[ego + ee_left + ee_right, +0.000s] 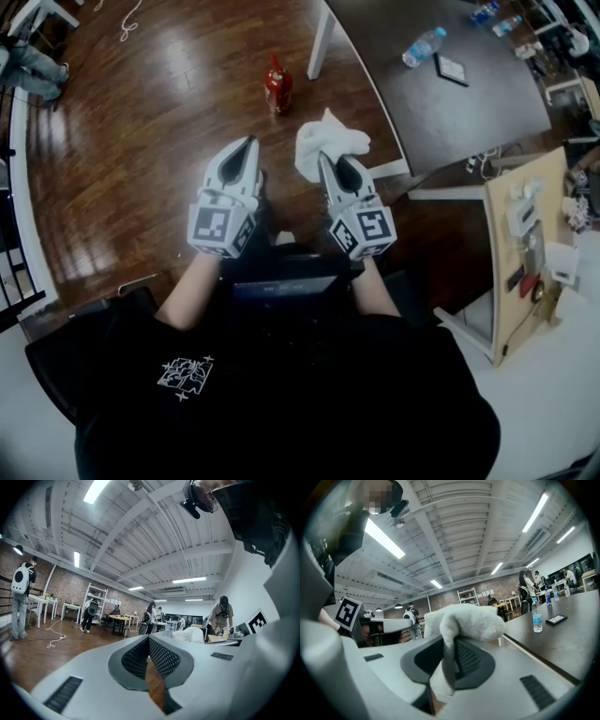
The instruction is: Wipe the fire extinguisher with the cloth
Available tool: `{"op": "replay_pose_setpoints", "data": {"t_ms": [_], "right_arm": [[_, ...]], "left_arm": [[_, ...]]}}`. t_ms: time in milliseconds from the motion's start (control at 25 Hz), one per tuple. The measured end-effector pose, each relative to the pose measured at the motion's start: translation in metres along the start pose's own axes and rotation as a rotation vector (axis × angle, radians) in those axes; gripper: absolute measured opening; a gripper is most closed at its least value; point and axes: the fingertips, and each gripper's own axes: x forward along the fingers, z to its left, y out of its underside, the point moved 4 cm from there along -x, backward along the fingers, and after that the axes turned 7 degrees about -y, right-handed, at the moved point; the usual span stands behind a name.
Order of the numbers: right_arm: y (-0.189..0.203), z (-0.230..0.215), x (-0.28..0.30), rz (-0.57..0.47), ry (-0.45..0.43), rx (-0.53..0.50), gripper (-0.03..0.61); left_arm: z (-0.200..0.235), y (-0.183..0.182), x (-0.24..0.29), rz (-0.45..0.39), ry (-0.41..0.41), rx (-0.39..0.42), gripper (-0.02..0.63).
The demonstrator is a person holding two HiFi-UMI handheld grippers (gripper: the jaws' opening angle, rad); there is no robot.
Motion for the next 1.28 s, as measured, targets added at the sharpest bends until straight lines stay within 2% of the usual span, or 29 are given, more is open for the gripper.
{"op": "replay_pose_setpoints", "data": {"t_ms": [200, 360, 520, 800, 1000, 1120, 1280], "right_arm": [[0.019, -0.034, 0.053, 0.035, 0.031, 0.023, 0.083], [0.068, -0.082, 0.117, 0.042, 0.032, 0.021, 0.083], [0.149, -0.135, 0.191, 0.031, 0.03, 0.0, 0.083], [0.304, -0.224, 0.291, -0.013, 0.011, -0.027, 0.083], [0.393, -0.275, 0.343, -0.054, 0.003, -0.038, 0.083], [0.428, -0.287, 0.377, -0.071, -0.008, -0.033, 0.081], [0.453, -0.289, 0.429, -0.076, -0.014, -0.033, 0.081]], "left_arm": [[0.044, 0.021, 0.052, 0.035, 0.013, -0.005, -0.001], [0.097, 0.069, 0.113, 0.037, 0.013, 0.015, 0.0], [0.15, 0.15, 0.168, 0.027, 0.016, 0.032, 0.0], [0.23, 0.332, 0.282, 0.012, 0.049, 0.062, 0.0], [0.263, 0.434, 0.358, -0.026, 0.071, 0.091, 0.0], [0.267, 0.461, 0.373, -0.059, 0.077, 0.092, 0.0], [0.271, 0.472, 0.365, -0.077, 0.084, 0.083, 0.0]]}}
